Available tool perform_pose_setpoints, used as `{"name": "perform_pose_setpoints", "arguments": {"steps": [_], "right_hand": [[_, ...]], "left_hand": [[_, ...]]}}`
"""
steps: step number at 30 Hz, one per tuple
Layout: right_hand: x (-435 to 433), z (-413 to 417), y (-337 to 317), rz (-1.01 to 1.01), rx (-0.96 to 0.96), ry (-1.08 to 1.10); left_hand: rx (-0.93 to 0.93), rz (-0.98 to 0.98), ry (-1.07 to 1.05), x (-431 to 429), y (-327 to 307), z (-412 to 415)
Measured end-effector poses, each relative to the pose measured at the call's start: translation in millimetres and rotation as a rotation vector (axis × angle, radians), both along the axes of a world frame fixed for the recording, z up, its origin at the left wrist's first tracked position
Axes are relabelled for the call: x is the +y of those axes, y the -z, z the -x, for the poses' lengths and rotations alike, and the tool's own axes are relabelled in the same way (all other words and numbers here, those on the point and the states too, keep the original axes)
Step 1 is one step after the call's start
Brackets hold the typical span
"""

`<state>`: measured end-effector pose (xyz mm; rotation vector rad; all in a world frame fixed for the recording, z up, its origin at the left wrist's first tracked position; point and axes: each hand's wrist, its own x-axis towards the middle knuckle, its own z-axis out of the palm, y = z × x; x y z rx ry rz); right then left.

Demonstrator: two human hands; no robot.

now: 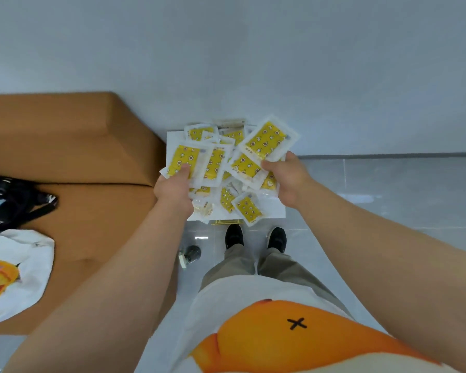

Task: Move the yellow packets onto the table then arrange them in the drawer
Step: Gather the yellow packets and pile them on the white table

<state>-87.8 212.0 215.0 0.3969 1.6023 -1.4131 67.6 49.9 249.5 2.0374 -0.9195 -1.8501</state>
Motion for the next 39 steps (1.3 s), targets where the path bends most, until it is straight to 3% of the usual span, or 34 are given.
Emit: {"name": "perform_pose_setpoints", "arguments": {"steps": [6,11,21,29,39], "right_hand": [[62.1,-9.6,-50.0,0.073,0.065,0.192],[133.5,-31.7,-75.5,0.074,0.099,0.516],[262.0,-113.9,-95.2,0.088,0.145,1.072],[367.7,-212.1,-109.2,0.111,0.229,1.328],[536.9,-396.4,-112.4,-0.008,0.324,1.579]], "left_hand": [[0.119,0.049,0.297,6.9,-16.4,28.9],[0.21,0.005,0.576,35.5,-23.4,76.7],[0.307,-0.045,1.061,169.3,-51.4,135.7],[0.4,-0.09,1.348,319.1,-82.8,93.8],[0.378,-0.2,1.626,534.1,-86.3,-37.3]]}}
